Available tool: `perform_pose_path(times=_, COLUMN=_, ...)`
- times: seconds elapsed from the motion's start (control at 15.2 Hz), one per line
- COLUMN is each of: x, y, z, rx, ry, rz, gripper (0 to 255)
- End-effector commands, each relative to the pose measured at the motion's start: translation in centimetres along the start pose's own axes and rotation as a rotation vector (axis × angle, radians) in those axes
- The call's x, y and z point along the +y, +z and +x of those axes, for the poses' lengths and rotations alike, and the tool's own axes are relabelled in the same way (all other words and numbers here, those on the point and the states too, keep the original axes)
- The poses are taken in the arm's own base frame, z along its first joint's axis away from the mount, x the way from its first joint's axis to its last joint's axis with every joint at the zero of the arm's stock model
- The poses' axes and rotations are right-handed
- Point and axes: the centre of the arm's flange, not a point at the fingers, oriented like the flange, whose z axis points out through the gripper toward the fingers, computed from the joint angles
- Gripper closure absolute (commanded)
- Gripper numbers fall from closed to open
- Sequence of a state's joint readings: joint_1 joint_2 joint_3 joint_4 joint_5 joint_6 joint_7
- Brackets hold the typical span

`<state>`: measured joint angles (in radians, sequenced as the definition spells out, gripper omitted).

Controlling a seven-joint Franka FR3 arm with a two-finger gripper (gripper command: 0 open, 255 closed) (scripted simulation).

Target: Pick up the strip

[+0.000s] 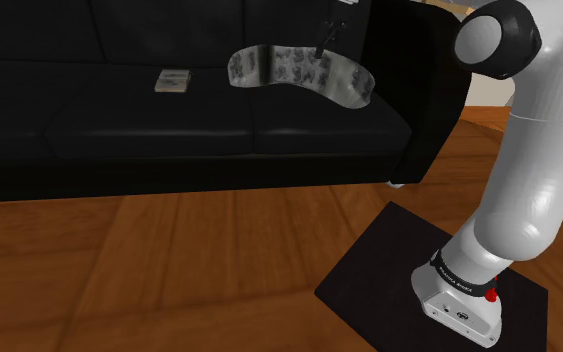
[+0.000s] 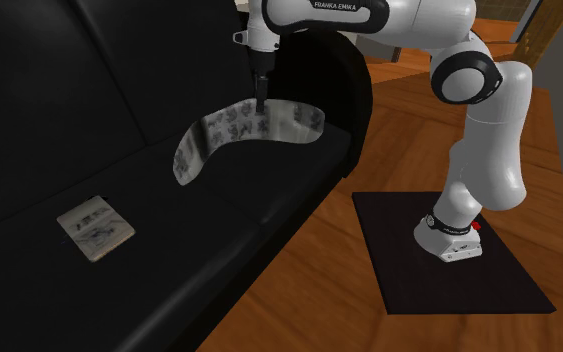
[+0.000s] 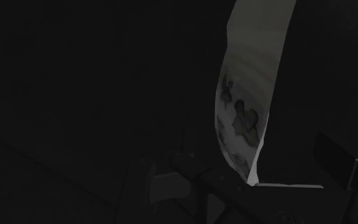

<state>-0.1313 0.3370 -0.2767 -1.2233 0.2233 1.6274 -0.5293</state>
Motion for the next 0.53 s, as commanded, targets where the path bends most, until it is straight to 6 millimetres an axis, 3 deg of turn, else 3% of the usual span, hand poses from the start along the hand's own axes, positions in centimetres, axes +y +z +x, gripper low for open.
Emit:
perform_pose_path(times=0.0, x=0.16, y=0.74, z=-0.01, rx=0.000, ry=0.000, rz=0.000, gripper=0)
perform_pose_path(times=0.07, x=0.16, y=0.74, z=-0.01, rx=0.000, ry=0.000, rz=0.000, gripper=0)
perform_pose_path(times=0.13, x=0.19, y=0.77, z=-0.06, rx=0.000, ry=0.000, rz=0.000, gripper=255)
perform_pose_path(times=0.46, x=0.20, y=0.76, z=-0.08, rx=0.000, ry=0.000, rz=0.000, gripper=255)
